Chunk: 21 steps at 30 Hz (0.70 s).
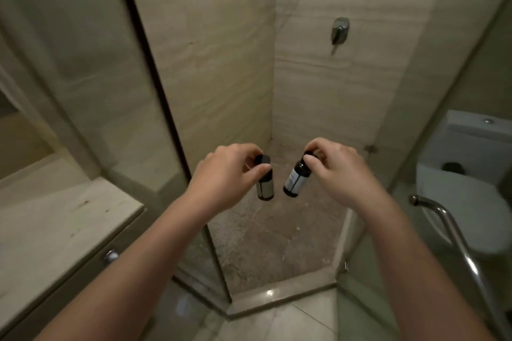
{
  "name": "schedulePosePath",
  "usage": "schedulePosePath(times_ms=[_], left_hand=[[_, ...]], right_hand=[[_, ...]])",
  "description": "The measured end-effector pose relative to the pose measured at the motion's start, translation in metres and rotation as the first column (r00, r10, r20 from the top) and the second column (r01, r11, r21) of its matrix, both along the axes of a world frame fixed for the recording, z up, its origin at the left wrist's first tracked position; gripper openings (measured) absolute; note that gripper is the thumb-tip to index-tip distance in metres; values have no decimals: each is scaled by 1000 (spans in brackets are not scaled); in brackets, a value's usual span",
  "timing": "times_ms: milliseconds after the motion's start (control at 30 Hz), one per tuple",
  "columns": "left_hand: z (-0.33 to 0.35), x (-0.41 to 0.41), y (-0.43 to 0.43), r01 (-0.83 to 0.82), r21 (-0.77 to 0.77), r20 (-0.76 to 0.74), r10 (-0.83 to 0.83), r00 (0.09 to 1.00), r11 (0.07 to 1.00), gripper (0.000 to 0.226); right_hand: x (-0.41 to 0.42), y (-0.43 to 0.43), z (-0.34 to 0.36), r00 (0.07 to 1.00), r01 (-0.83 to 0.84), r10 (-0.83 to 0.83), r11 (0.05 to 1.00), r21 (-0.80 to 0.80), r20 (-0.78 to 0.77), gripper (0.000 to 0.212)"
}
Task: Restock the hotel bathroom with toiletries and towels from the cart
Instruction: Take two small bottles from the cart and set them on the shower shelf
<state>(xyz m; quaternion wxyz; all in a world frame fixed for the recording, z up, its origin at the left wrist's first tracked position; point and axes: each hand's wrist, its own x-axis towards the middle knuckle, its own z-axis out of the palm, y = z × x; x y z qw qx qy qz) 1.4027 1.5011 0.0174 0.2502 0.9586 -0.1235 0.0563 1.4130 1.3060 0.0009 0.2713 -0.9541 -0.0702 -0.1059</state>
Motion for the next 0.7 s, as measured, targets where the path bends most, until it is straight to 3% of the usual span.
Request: schedulePosePath(times_ms=[333,700], left_hand=[[-9,130,-49,203,-129,41,-200,979,971,21],[-17,297,-140,218,-54,2,-218,976,974,21]], right_hand=[[79,-44,-4,968,246,-248,968,-49,-31,14],[239,-127,5,972,230,-226,970,-82,59,11]])
